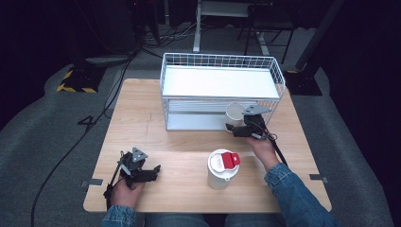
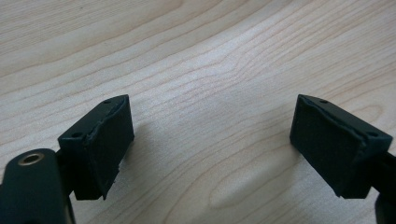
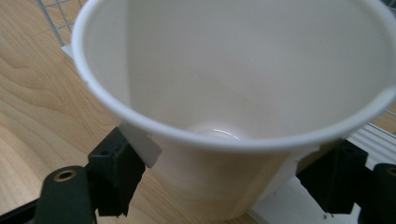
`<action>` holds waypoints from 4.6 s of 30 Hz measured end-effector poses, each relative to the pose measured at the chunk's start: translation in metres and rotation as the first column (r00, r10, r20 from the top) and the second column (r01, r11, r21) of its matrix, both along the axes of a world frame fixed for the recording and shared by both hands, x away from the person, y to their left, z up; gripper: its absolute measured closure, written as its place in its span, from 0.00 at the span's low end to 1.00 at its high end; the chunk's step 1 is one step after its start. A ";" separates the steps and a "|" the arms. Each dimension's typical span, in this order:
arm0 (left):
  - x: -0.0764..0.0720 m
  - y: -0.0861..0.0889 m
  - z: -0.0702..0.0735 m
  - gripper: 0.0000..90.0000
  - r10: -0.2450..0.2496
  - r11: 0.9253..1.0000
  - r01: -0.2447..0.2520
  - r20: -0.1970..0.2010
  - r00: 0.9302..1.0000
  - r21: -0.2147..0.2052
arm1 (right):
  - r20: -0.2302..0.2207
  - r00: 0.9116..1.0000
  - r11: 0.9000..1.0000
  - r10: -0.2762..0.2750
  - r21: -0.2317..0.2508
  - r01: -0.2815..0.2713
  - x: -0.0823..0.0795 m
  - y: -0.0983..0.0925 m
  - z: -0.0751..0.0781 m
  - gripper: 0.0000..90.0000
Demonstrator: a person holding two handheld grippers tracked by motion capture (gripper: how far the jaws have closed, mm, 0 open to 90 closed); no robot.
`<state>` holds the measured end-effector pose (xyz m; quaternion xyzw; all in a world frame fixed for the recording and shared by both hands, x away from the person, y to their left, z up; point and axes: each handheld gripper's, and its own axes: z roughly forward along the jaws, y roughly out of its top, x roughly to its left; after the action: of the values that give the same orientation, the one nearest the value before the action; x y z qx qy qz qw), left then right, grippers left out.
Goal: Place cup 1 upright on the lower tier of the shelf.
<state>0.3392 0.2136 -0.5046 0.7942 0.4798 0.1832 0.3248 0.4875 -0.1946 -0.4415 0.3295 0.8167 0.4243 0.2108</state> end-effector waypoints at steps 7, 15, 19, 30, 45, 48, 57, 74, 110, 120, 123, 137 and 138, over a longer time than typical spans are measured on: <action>0.000 0.000 0.000 0.16 0.000 1.000 0.000 0.000 1.000 0.000 | 0.016 1.000 1.000 -0.014 0.014 0.014 0.007 0.005 -0.007 0.26; 0.000 0.000 0.000 0.16 0.000 1.000 0.000 -0.001 1.000 0.000 | 0.028 0.998 0.998 -0.064 0.012 0.063 0.017 0.010 -0.014 0.26; 0.000 0.000 0.000 0.16 0.000 1.000 0.000 0.000 1.000 0.000 | 0.032 0.997 0.997 -0.075 0.017 0.074 0.021 0.010 -0.016 0.26; 0.000 0.000 0.000 0.16 0.000 1.000 0.000 -0.001 1.000 0.000 | 0.025 0.996 0.997 -0.083 -0.004 0.083 0.035 0.015 -0.025 0.26; 0.000 0.000 0.000 0.16 0.000 1.000 0.000 -0.001 1.000 0.000 | 0.014 0.996 0.996 -0.092 0.000 0.092 0.042 0.015 -0.031 0.22; 0.000 0.000 0.000 0.16 0.000 1.000 0.000 0.000 1.000 0.000 | 0.012 0.996 0.996 -0.088 0.004 0.088 0.044 0.015 -0.032 0.17; 0.000 0.000 0.000 0.16 0.000 1.000 0.000 -0.001 1.000 0.000 | 0.011 0.995 0.995 -0.100 0.030 0.100 0.042 0.012 -0.029 0.06; 0.001 0.000 0.000 0.16 -0.005 1.000 0.005 0.000 1.000 -0.001 | -0.005 0.998 0.998 -0.056 0.024 0.057 0.003 -0.014 -0.005 0.00; 0.003 -0.001 0.000 0.16 -0.010 1.000 0.010 0.000 1.000 0.000 | -0.027 0.999 0.999 -0.030 0.020 0.030 -0.084 -0.083 0.028 0.00; 0.004 -0.001 0.000 0.16 -0.013 1.000 0.013 -0.001 1.000 -0.002 | -0.088 0.994 0.998 -0.062 -0.004 0.062 -0.099 -0.105 0.013 0.00; 0.004 -0.001 0.000 0.16 -0.014 1.000 0.014 -0.002 1.000 -0.001 | -0.114 0.991 0.997 -0.074 -0.022 0.072 -0.102 -0.114 0.003 0.00; 0.004 -0.001 0.000 0.16 -0.015 1.000 0.015 -0.003 1.000 -0.001 | -0.172 0.981 0.994 -0.092 -0.067 0.081 -0.110 -0.133 -0.025 0.00; 0.004 -0.001 0.000 0.16 -0.015 1.000 0.015 -0.003 1.000 -0.001 | -0.180 0.979 0.994 -0.091 -0.069 0.080 -0.111 -0.133 -0.028 0.00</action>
<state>0.3435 0.2126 -0.5044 0.7978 0.4745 0.1793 0.3259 0.3767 -0.3278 -0.4690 0.3952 0.8302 0.3576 0.1632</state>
